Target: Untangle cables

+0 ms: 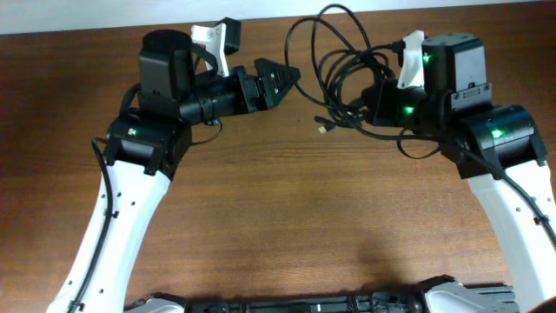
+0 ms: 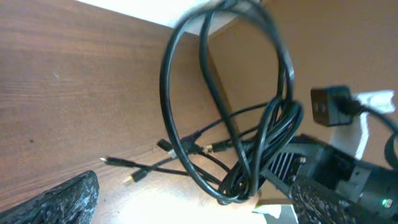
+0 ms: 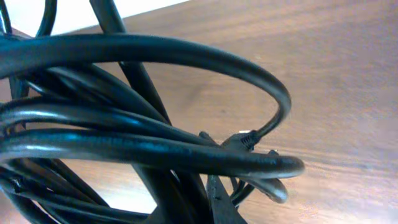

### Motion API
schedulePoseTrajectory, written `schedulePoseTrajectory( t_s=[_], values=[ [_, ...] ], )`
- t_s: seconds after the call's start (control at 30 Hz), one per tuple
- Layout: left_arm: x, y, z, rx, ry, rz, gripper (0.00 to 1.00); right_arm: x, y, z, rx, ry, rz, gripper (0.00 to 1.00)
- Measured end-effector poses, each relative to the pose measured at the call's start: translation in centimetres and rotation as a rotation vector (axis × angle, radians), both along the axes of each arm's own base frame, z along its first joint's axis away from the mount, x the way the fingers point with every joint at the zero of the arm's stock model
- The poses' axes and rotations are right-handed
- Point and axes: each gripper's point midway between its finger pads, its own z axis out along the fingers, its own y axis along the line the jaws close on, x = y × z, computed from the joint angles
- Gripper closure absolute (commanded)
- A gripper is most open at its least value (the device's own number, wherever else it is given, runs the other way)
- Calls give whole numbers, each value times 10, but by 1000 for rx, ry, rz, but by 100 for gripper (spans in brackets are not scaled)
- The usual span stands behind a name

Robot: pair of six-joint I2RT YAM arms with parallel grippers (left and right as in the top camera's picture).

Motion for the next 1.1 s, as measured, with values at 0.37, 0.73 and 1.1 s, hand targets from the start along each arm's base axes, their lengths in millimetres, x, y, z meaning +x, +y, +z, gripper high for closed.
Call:
schedulePoseTrajectory(
  t_s=[0.37,0.73,1.1],
  values=[
    [-12,-30,17,-24,-96,-82,1,-7,29,16,204,37,63,96],
    [-13,-41,19,-1,-142,-68,87,-10,30,14,211,60,66,96],
    [-12,-41,20,-5,-141,-66,100,-12,30,12,202,61,73,96]
  ],
)
